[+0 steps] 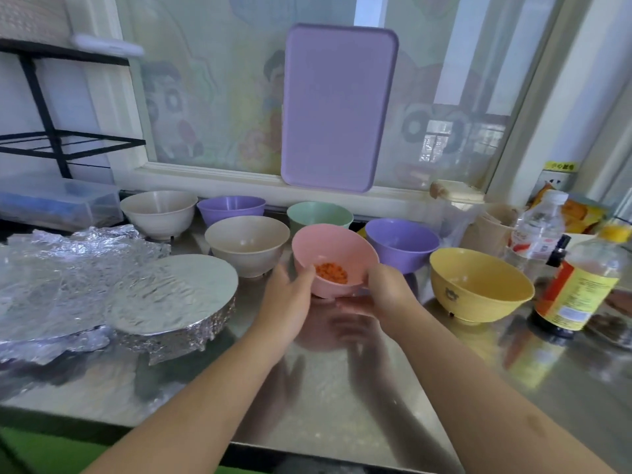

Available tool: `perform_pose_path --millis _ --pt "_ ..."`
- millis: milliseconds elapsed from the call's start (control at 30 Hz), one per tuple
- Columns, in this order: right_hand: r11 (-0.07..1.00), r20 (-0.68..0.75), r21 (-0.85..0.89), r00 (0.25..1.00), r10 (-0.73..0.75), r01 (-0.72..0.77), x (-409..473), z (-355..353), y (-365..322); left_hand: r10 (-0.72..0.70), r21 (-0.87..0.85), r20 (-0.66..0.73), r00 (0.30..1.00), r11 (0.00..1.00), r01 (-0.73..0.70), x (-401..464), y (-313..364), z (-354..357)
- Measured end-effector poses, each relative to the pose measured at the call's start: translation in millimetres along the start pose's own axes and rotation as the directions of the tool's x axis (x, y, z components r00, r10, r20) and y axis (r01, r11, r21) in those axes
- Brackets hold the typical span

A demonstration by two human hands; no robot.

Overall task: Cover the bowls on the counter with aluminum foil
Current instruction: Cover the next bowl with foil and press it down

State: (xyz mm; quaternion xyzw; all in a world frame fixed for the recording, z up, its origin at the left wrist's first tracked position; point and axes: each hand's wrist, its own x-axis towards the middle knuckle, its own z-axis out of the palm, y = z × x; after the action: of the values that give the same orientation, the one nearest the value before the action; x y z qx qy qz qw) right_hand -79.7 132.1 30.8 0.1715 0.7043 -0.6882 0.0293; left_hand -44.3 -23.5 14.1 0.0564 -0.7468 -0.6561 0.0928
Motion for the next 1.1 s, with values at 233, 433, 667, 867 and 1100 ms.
perform_pose_path --millis 233,433,667,867,1100 --pt "0.979 0.081 -0.176 0.992 -0.093 0.106 -21.1 -44.7 3.5 -0.033 0.006 0.008 0.999 0.999 0.033 -4.2 -6.7 27.6" --pt "1.0 0.088 0.0 0.996 -0.002 0.002 -18.2 -33.5 -2.9 -0.06 0.002 -0.049 0.997 0.998 0.06 6.0 11.1 27.6" --pt "0.997 0.12 0.072 0.993 -0.018 0.01 -7.3 -20.4 0.3 -0.079 0.001 -0.017 0.997 0.997 0.079 34.0 -10.7 19.6" --pt "0.986 0.019 -0.072 0.989 -0.148 0.149 -25.6 -42.3 11.7 -0.038 0.009 -0.015 0.999 0.999 0.038 -14.3 12.0 30.5" --pt "0.982 -0.071 -0.057 0.98 -0.184 0.18 -71.0 -82.1 47.4 -0.017 0.089 0.087 0.996 0.996 0.009 -67.7 1.5 42.3"
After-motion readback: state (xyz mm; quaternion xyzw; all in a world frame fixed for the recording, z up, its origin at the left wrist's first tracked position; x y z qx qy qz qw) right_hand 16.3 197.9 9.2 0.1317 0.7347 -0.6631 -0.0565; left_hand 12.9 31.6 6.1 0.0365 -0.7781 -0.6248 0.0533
